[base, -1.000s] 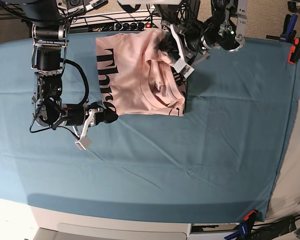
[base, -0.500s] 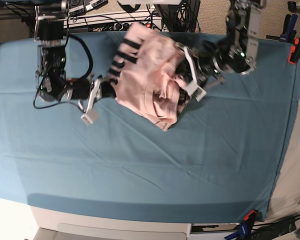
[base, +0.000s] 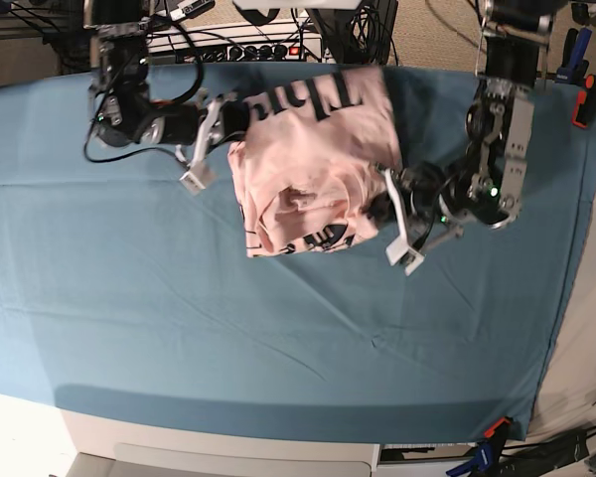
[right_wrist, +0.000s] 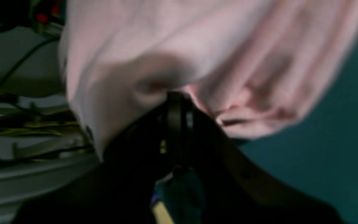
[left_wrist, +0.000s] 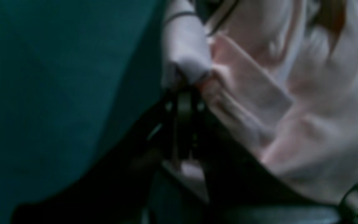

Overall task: Fold the T-shirt properly
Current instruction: 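Rotate and square the folded stack with both grippers, then release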

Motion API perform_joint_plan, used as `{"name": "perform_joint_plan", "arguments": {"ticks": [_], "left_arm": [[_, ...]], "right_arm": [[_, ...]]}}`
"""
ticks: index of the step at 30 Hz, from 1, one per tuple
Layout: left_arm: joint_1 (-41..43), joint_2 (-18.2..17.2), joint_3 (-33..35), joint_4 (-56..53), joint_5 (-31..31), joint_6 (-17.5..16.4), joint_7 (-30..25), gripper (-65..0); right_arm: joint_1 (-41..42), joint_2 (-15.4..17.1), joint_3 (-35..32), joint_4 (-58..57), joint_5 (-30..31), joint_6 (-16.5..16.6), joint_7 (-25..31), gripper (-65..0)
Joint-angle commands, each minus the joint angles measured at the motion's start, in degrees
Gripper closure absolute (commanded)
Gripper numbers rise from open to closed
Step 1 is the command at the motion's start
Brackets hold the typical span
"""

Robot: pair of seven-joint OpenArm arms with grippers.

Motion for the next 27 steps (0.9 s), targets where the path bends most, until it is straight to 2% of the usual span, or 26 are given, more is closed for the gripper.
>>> {"name": "perform_joint_plan", "arguments": {"ticks": [1,5,11,12,14,16,17,21,23,25,27], "left_arm": [[-2.1,-0.3,0.5,0.4,-0.8,-0.1,-1.2,0.0],[-4.9,-0.3,3.1,-1.3,0.1,0.0,-1.2,0.0],[-5.3,-0.3,3.6,-1.4,2.1,0.0,-0.8,0.0],[-5.5,-0.3,3.5,-1.4,3.2,0.0,-0.8,-0.5],[-6.4,-0.8,3.5,-1.4,6.0,0.0,-0.7,-15.2],[-7.9,-2.0,3.5,-1.4,8.0,0.0,-0.6,-26.6],[-8.8,-2.9,3.5,-1.4,8.9,0.2,-0.5,-28.1],[-12.6,-7.2,3.3,-1.4,9.1,3.0,0.5,-27.9],[-14.1,-9.3,3.3,-1.3,8.0,3.0,1.0,-27.5],[-15.1,-11.0,2.8,-1.0,4.7,3.0,2.1,-20.4],[-15.1,-12.3,1.7,-0.8,-0.3,2.3,3.0,-4.0]], "right_arm": [[-0.3,-0.9,-0.3,0.6,-0.3,0.3,-1.4,0.0],[-0.3,-3.8,-0.3,0.6,-0.4,0.3,-1.4,0.0],[-0.2,-3.9,-0.3,0.6,-2.1,0.5,-1.4,0.0],[0.0,-3.5,-0.3,0.6,-2.1,0.5,-1.4,-7.3],[0.9,-2.4,0.7,0.6,-3.3,0.5,-1.4,-18.9],[2.4,-1.2,3.0,0.6,-4.3,0.5,-1.4,-20.0],[3.3,-0.5,4.4,0.6,-4.2,0.5,-1.4,-20.0],[6.9,1.5,11.4,0.6,-2.4,0.5,-1.4,-20.0],[8.2,1.6,14.9,0.6,0.9,0.5,-1.4,-20.0],[9.2,1.6,17.5,0.6,5.4,0.5,-1.4,-20.0],[9.8,1.6,18.6,0.6,10.8,0.5,-1.4,-17.9]]}}
